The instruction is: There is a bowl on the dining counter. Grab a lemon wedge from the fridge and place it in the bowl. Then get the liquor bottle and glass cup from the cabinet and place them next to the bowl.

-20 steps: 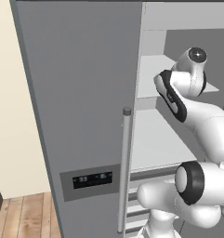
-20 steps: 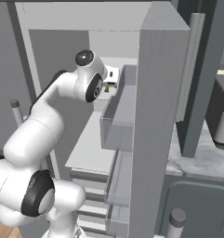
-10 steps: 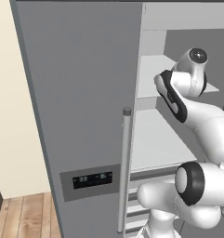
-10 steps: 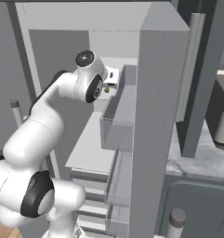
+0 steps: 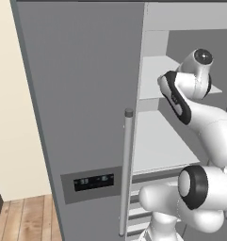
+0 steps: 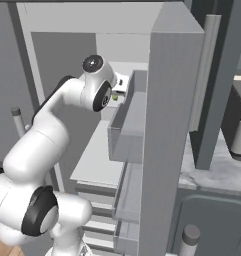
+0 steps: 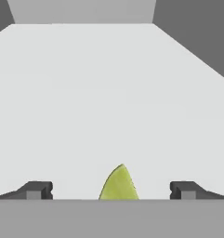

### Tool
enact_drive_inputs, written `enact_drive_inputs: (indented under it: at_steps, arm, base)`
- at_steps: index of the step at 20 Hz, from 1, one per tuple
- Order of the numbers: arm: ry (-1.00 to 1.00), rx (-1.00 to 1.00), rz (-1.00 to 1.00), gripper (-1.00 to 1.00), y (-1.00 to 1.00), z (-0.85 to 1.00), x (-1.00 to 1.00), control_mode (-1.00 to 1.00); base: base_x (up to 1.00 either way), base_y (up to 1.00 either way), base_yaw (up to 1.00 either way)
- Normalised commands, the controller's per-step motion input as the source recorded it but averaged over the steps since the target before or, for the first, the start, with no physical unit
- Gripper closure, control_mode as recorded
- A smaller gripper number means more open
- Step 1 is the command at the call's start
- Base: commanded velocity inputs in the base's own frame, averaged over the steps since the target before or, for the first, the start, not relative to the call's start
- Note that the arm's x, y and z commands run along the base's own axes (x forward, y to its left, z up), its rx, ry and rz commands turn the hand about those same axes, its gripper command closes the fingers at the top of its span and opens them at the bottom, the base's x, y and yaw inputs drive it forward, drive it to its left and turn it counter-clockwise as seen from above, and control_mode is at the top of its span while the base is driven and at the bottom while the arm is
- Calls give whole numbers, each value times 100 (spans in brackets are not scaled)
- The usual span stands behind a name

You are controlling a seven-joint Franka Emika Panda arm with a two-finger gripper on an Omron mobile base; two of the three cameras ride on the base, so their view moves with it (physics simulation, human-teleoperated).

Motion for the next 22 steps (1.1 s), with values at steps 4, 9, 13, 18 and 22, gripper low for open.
enact_drive_inputs:
  at_steps: [4,9,13,18,22]
  arm:
    - [0,0,0,-100,-18,-47,-20,-100]
    - [2,0,0,-100,-9,-51,0,-100]
    - [7,0,0,100,0,-48,0,-100]
    - [2,0,0,100,-3,-38,-4,-100]
    - [0,0,0,100,0,-19,-33,-100]
  base:
    - [0,0,0]
    - [0,0,0]
    - [0,0,0]
    - [0,0,0]
    - [0,0,0]
